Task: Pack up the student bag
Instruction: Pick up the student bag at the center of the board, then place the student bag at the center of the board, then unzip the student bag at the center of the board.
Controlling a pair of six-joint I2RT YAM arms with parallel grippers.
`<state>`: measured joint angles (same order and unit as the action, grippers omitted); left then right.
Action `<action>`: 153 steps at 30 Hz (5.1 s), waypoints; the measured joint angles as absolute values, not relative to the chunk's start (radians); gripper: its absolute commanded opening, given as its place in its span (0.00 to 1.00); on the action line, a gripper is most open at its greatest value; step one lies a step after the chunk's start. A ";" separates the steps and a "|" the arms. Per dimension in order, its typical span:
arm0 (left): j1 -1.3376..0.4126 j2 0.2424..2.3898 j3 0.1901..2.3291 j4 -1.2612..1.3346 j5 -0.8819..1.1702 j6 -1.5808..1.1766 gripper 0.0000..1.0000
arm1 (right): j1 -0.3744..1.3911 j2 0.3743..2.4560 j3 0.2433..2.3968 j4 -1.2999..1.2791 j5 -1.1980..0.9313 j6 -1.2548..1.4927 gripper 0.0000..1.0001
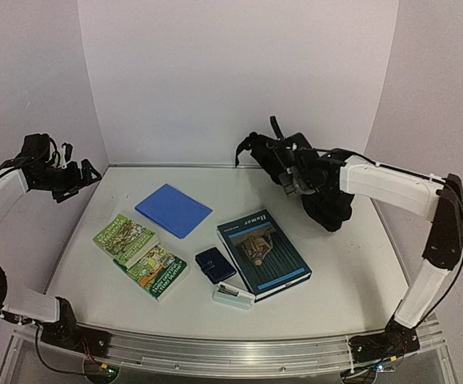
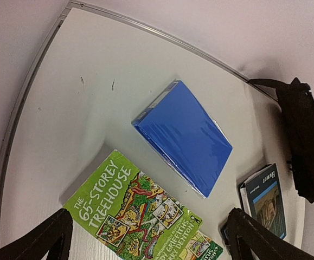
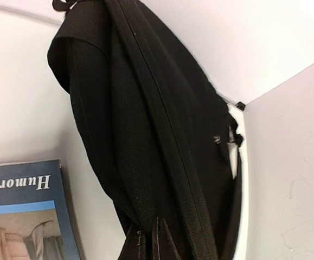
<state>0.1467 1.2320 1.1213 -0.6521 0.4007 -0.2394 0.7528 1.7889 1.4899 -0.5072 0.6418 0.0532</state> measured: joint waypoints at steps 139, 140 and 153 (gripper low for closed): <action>-1.015 2.267 1.963 -0.468 0.157 0.160 0.69 | 0.450 1.415 0.731 -0.106 -0.304 0.503 0.33; -1.015 2.271 1.964 -0.471 0.157 0.167 0.67 | 0.450 1.416 0.729 -0.102 -0.304 0.505 0.33; -1.016 2.331 1.974 -0.447 0.075 0.237 0.43 | 0.450 1.418 0.713 -0.064 -0.304 0.529 0.31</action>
